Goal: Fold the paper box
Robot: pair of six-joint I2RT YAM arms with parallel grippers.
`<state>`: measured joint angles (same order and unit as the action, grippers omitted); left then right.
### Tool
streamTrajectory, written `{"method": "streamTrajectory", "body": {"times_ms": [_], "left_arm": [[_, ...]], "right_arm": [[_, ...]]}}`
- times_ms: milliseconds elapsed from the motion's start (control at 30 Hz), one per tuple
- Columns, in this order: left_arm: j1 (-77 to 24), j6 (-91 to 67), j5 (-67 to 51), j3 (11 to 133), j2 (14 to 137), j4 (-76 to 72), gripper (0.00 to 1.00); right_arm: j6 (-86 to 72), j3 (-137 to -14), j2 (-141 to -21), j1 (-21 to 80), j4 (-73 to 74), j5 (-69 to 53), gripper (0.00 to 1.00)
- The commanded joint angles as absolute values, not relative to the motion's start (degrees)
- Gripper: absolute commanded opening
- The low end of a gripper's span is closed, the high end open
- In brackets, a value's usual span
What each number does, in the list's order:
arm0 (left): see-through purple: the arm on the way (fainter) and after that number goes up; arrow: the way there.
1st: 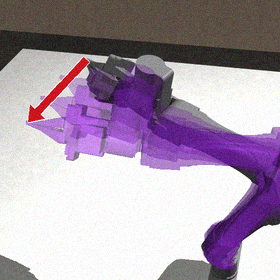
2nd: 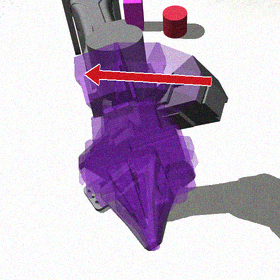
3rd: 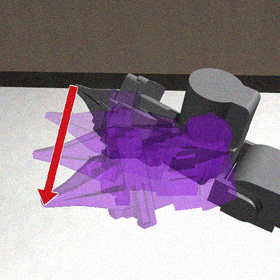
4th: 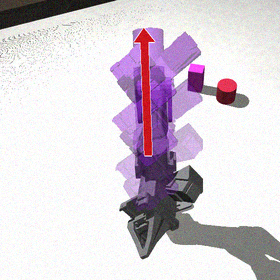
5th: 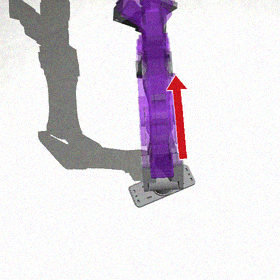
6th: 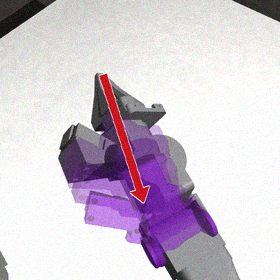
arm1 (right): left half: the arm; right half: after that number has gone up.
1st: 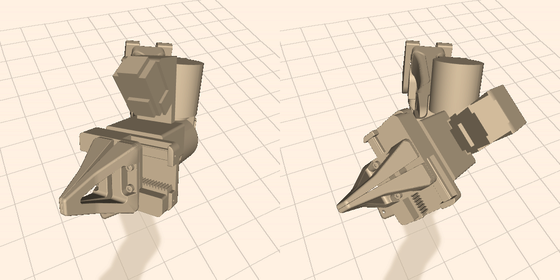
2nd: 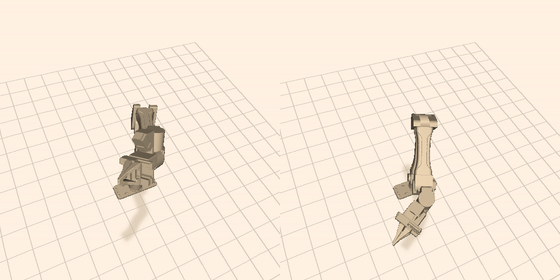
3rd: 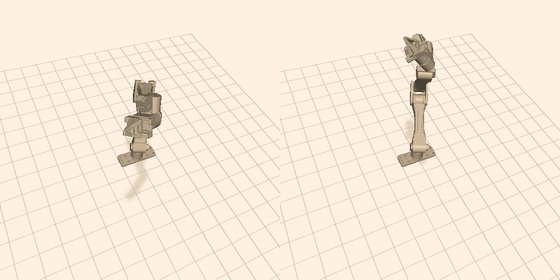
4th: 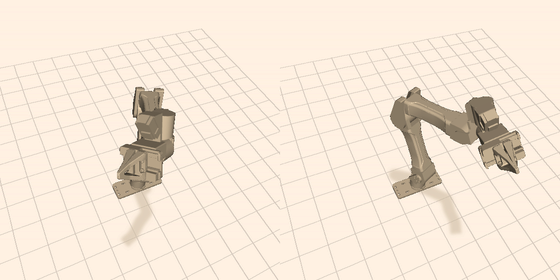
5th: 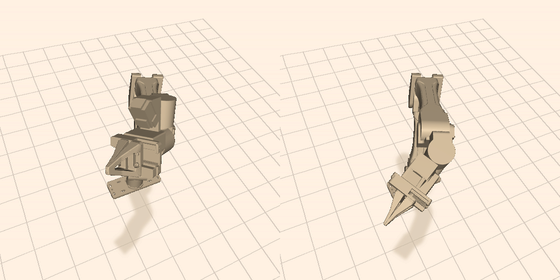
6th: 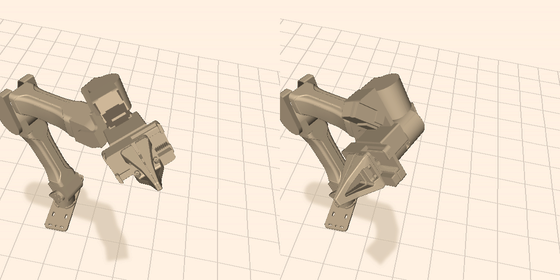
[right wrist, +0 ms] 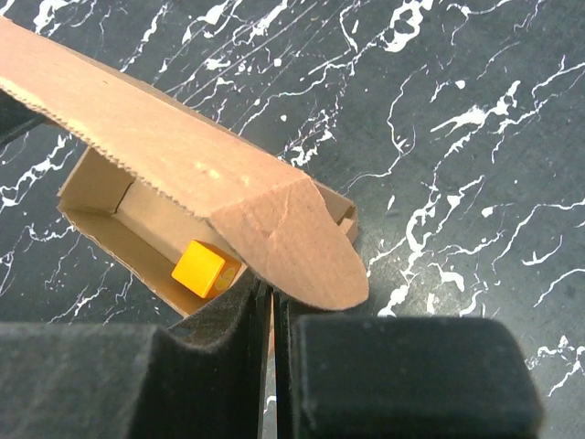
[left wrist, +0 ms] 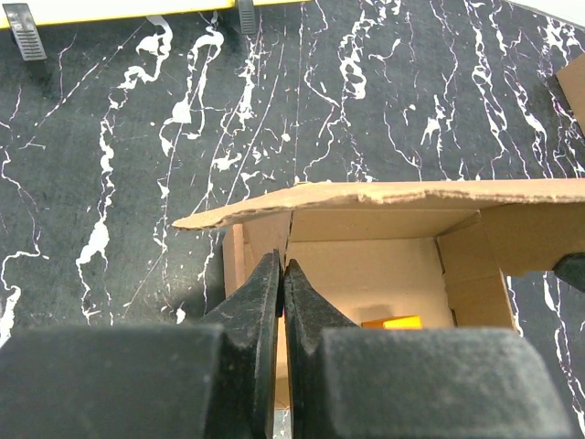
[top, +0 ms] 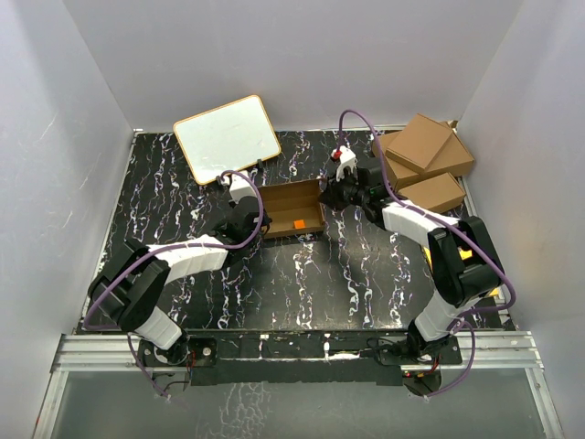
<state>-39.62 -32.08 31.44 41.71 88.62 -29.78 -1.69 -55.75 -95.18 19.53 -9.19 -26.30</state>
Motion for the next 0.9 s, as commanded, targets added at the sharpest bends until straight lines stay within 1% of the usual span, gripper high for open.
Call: {"method": "streamTrajectory", "body": {"times_ms": [0, 300, 867], "left_arm": [[-41.09, -33.01, 27.72, 41.77, 86.18, -27.43, 0.00], [-41.38, -34.10, 27.95, 40.28, 85.35, -27.17, 0.00], [-41.99, -36.16, 28.30, 38.98, 83.68, -25.60, 0.01]], "right_arm": [[-2.45, -54.01, -92.57, 21.07, -10.18, -25.19, 0.08], [0.27, -51.09, -91.70, 21.22, -10.32, -21.32, 0.08], [2.59, -49.36, -90.85, 21.14, -10.77, -17.27, 0.08]]}}
